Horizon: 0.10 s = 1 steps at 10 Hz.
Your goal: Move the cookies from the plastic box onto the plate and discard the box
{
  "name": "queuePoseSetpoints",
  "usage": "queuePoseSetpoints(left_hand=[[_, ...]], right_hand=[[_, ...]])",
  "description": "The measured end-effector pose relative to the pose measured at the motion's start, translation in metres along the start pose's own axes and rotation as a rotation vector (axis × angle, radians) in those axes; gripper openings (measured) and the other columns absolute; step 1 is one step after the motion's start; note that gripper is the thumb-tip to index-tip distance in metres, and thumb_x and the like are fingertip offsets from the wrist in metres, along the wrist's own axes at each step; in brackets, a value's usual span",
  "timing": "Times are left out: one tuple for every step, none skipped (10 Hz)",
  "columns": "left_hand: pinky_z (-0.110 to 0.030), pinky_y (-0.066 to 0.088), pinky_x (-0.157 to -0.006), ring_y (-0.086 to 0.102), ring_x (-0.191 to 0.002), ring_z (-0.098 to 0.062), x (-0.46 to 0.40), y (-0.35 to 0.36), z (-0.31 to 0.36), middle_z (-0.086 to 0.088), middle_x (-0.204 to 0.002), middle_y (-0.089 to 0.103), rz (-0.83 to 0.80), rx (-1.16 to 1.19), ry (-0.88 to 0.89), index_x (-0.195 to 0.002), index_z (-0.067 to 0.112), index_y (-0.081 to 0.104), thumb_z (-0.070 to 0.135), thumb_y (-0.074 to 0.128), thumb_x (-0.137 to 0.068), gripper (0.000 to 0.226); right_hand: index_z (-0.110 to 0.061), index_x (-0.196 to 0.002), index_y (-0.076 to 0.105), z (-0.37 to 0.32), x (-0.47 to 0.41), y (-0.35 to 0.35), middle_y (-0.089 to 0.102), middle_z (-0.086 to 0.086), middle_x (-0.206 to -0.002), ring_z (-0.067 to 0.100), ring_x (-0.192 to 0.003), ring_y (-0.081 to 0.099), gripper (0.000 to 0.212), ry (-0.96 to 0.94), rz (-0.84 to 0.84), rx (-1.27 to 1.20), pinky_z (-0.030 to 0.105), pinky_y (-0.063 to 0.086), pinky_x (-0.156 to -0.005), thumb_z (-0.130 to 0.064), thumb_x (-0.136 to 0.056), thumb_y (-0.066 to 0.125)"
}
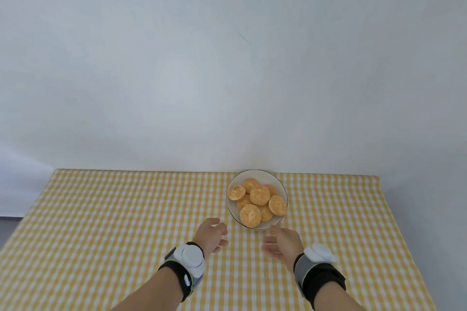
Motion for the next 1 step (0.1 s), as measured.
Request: queuePoseSetpoints(left_hand=[[-0.029,0.045,-0.058,0.063,-0.070,-0.022,0.0276,-0.0133,0.0071,-0.009,-0.108,0.064,0.031,-0.081,0.062,-0.132,0.014,0.046,0.017,0.051,-0.093,0.040]], right_hand=[[-0.007,-0.105,0.061,-0.0165,0.0295,0.0099,0.072,0.016,-0.094,0.027,-0.067,0.067,0.020,-0.050,-0.064,0.157,0.035,0.056,-0.061,-0.024,-0.096,0.056]])
Point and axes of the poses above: each hand's wrist, its own x-axis away from the middle knuckle, its own y-axis out of the palm, z = x × y, the point moved 10 cm from there along -x, towards the middle knuckle
